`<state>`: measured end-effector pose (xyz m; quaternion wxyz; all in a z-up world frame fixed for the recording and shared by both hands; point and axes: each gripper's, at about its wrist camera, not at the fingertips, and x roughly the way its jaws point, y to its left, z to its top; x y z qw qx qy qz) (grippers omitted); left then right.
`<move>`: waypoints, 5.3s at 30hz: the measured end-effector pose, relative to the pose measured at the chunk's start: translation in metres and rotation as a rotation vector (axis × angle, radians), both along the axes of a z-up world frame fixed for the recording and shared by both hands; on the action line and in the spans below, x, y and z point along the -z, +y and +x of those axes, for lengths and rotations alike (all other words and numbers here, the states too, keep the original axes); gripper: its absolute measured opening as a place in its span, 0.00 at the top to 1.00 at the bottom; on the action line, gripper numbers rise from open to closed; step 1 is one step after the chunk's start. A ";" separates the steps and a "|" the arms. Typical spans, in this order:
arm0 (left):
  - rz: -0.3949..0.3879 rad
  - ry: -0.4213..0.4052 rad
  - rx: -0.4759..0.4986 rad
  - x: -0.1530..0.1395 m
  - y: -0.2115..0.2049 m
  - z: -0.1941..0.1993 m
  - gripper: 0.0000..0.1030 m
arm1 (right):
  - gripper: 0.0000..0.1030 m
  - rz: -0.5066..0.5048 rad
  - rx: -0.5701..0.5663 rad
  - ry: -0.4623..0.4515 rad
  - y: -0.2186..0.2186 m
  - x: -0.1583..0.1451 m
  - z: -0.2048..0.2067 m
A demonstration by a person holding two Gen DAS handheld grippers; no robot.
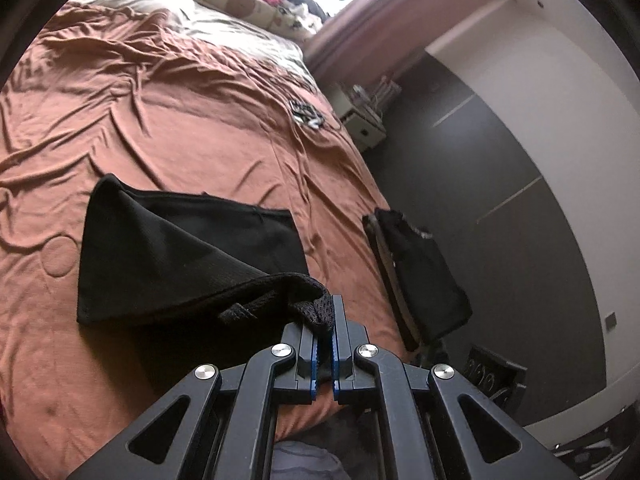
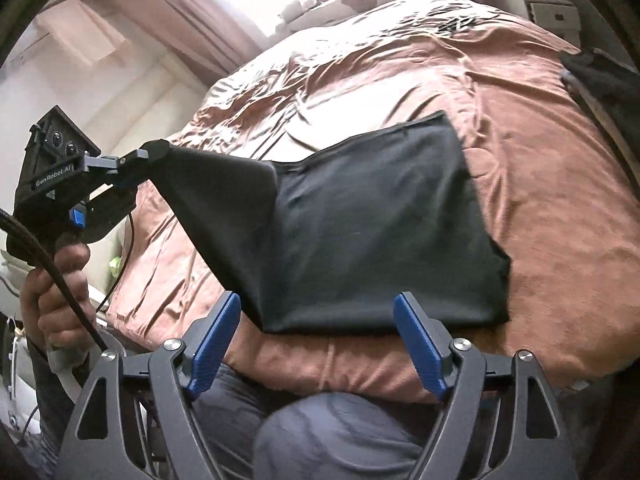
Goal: Fold small clothes
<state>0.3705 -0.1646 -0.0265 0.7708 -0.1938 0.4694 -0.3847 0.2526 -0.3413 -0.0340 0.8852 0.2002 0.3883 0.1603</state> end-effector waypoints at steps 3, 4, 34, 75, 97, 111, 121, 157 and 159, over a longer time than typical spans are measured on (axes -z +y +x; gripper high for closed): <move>0.022 0.010 0.022 0.006 -0.015 -0.001 0.96 | 0.24 0.009 0.014 0.007 -0.007 0.000 -0.012; 0.034 0.016 0.032 0.009 -0.022 -0.001 0.96 | 0.24 0.009 0.019 0.011 -0.011 0.003 -0.012; 0.208 0.167 0.123 0.094 -0.088 0.018 0.30 | 0.24 0.008 0.028 0.080 -0.040 0.033 -0.001; 0.269 0.332 -0.167 0.164 0.045 0.058 0.28 | 0.39 -0.582 -0.240 0.125 0.081 0.061 0.086; 0.253 0.327 -0.200 0.173 0.029 0.085 0.65 | 0.91 -0.351 -0.098 0.129 0.029 0.045 0.068; 0.216 0.172 -0.105 0.096 0.001 0.082 0.94 | 0.92 -0.188 -0.068 0.115 -0.009 0.037 0.054; 0.149 0.142 -0.077 0.065 -0.047 0.114 0.95 | 0.92 -0.128 -0.035 0.133 -0.032 0.042 0.036; 0.191 0.189 0.039 0.135 -0.219 0.211 0.95 | 0.92 0.039 0.041 0.154 -0.066 0.076 0.025; 0.186 0.186 0.048 0.136 -0.223 0.211 0.94 | 0.92 0.048 0.046 0.158 -0.067 0.078 0.025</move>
